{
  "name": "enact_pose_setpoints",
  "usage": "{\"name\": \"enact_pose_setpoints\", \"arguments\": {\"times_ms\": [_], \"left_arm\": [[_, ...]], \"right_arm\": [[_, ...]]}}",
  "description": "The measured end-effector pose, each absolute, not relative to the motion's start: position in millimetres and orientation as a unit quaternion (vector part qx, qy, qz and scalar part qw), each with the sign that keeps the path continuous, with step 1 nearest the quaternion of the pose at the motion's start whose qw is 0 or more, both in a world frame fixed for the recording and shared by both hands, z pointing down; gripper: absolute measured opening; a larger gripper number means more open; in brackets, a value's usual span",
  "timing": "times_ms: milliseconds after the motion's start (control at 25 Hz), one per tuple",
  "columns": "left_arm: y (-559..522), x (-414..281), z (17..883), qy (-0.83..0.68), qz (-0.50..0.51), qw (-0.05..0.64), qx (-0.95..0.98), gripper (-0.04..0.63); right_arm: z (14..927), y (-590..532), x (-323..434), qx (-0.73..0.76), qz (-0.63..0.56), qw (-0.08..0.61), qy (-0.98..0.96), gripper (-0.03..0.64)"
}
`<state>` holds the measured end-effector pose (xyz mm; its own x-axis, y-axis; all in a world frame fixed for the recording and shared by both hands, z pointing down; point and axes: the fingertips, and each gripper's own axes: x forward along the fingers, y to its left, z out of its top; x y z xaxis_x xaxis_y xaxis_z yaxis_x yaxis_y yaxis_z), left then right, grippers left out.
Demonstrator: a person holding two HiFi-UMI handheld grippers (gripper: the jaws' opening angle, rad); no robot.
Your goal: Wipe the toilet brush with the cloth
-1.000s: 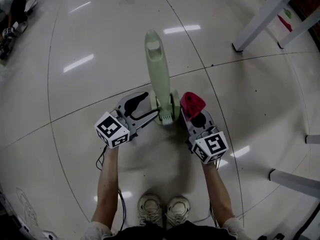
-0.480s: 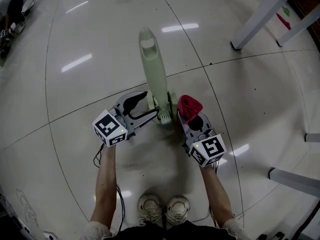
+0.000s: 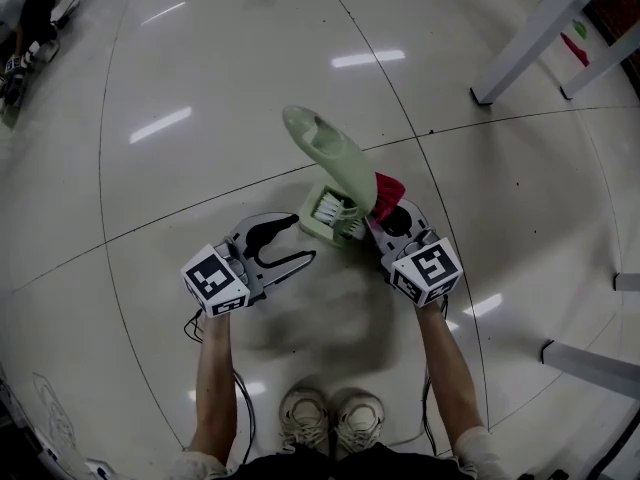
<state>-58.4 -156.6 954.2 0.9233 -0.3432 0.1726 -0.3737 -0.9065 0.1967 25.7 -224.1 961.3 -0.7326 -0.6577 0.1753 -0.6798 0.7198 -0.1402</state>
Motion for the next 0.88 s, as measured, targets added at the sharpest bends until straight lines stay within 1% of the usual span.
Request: {"name": "enact_pose_setpoints", "arguments": {"times_ms": [160,240,520,600,680,880], "left_arm": [[-127,-42,953,-0.128,0.069,0.130,0.981,0.261],[-122,-35,953,-0.123,0.063,0.133,0.981,0.261],[-136,-45,942,-0.155,0.027,0.136,0.978,0.261],[-142,-48,940,-0.166,0.022,0.134,0.977,0.261],[-146,-49,940,-0.173,0.017,0.135,0.975,0.261],[-145,-41,945,-0.178,0.015,0.143,0.973,0.261]], "right_arm": [[958,-235,10,0.317,0.053,0.078,-0.944,0.031],[954,-244,14,0.328,0.037,0.077,-0.941,0.031],[928,-265,79,0.465,0.034,0.004,-0.885,0.031],[923,-264,98,0.493,0.048,-0.020,-0.868,0.031],[930,-262,105,0.497,0.090,-0.041,-0.862,0.031],[968,-250,87,0.473,0.160,-0.035,-0.865,0.031]]}}
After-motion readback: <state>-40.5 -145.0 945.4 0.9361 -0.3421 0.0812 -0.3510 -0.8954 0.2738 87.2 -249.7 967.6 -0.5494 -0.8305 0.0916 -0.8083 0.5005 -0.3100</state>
